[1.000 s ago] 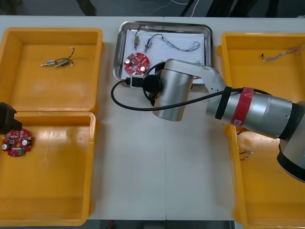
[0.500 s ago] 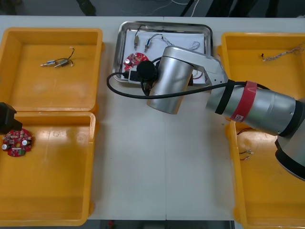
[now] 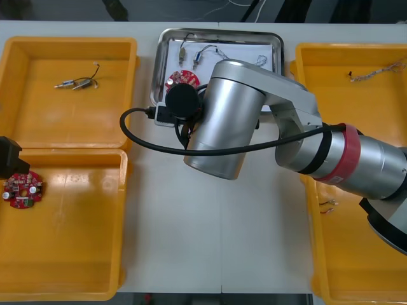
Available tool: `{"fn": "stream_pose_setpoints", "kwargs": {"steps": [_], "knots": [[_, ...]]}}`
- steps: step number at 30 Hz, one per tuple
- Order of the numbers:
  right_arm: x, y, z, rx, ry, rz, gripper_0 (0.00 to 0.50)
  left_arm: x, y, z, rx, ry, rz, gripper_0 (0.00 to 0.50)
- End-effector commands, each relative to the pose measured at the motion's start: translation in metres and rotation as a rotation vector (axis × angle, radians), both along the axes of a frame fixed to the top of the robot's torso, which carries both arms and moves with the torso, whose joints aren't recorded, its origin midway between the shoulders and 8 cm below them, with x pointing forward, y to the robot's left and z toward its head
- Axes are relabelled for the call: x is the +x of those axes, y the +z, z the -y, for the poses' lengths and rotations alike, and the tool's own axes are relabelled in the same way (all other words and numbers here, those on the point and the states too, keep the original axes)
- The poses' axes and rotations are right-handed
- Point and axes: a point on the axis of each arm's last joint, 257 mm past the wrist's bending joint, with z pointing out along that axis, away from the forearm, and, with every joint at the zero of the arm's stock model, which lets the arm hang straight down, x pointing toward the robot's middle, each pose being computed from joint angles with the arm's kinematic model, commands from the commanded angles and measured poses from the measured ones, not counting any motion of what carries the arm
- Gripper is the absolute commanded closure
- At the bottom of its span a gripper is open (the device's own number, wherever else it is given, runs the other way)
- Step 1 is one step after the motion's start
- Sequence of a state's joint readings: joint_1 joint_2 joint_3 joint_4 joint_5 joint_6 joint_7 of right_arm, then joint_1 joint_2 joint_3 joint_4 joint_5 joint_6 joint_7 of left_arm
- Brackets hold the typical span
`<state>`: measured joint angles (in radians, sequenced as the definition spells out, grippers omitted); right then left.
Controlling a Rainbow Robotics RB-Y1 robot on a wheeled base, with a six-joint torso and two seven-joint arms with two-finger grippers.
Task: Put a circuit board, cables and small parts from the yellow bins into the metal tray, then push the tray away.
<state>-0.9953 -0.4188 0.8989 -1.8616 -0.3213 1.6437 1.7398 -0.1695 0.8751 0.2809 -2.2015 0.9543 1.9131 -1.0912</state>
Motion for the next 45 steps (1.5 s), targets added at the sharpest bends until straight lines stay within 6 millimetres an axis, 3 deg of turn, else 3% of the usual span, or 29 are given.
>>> {"fn": "stream_pose_setpoints", "kwargs": {"steps": [1,7,15,30,39,45], "knots": [[-0.032,0.009,0.007,0.092,-0.034,-0.053,0.000,-0.006,0.012,-0.016,0.085,-0.057,0.014,0.000],[-0.065,0.014,0.042,0.142,-0.117,-0.105,0.000,-0.006,0.012,-0.016,0.085,-0.057,0.014,0.000],[-0.079,0.037,0.063,0.339,-0.170,-0.084,0.000,-0.006,0.012,-0.016,0.085,-0.057,0.014,0.000],[-0.085,0.025,0.201,0.541,-0.547,-0.099,0.000,-0.006,0.012,-0.016,0.085,-0.057,0.014,0.000],[-0.092,0.026,0.272,0.600,-0.722,-0.081,0.000,-0.006,0.012,-0.016,0.085,-0.057,0.014,0.000],[-0.098,0.025,0.308,0.620,-0.812,-0.078,0.000,-0.006,0.012,-0.016,0.085,-0.057,0.014,0.000]]}}
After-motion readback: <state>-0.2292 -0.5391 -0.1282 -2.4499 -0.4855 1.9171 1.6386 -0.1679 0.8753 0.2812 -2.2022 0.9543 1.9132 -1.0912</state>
